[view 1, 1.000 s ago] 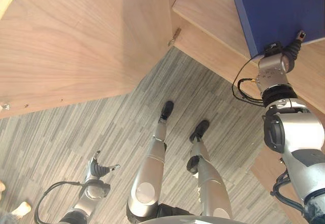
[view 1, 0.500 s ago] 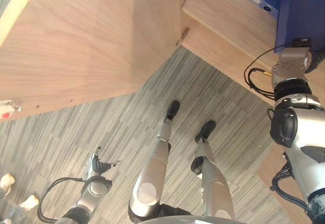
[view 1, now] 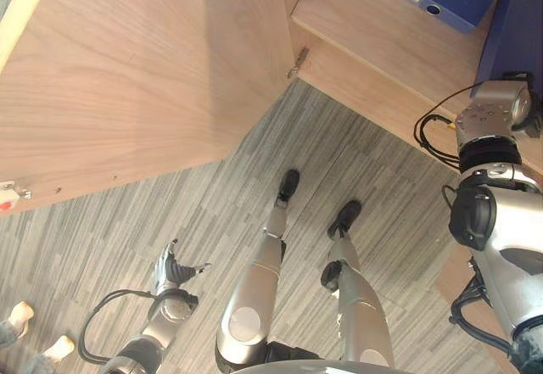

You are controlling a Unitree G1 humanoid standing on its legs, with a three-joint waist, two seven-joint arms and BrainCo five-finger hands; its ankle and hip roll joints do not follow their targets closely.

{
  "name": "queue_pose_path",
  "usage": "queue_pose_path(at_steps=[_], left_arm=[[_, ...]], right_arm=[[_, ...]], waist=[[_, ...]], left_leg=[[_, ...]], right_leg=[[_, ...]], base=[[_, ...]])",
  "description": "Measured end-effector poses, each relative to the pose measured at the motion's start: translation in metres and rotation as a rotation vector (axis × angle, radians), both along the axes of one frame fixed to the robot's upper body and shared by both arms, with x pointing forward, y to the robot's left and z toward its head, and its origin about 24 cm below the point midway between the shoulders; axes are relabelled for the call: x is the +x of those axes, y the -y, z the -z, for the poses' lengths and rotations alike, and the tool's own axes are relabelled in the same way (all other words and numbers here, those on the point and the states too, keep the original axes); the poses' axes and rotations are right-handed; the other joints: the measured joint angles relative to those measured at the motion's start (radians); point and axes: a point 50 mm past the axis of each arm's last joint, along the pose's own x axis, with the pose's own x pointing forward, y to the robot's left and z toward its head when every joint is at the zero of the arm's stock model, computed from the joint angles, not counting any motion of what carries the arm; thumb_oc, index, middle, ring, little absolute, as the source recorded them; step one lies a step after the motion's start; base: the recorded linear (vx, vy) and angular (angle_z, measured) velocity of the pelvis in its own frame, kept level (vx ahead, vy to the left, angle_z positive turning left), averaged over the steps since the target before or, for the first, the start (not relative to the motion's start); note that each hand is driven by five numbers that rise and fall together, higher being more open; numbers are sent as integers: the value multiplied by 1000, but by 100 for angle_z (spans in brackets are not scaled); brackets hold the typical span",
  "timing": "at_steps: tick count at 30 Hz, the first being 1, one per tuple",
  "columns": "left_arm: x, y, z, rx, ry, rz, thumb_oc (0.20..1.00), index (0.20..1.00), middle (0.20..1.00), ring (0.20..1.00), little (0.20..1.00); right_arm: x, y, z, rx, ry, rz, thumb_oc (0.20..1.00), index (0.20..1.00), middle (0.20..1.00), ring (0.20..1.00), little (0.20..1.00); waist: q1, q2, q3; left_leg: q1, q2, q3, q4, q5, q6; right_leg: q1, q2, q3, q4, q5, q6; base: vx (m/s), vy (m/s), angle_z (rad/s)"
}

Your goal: Put the empty folder in the office cabinet

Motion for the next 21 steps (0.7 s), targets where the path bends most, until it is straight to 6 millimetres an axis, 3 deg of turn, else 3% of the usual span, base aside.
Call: queue_pose_path(at_steps=[9, 21], left_arm=[[-1, -3, -1, 4, 9, -1, 1000, 1000, 1000, 1000, 1000], [6, 3, -8, 14, 59, 37, 1000, 1000, 1000, 1000, 1000]], right_arm=[[-16, 34, -17, -78, -2, 92, 200, 200, 200, 200, 200], [-30, 53, -31, -155, -45, 179, 200, 200, 200, 200, 200]], waist=[[3, 15, -8], [1, 15, -8]], left_leg=[[-64, -5, 1, 0, 6, 7], [-105, -7, 0, 0, 9, 7]], right_leg=[[-67, -7, 1, 0, 10, 10], [-107, -9, 0, 0, 12, 11]], base=[[0, -1, -2], [0, 0, 0]])
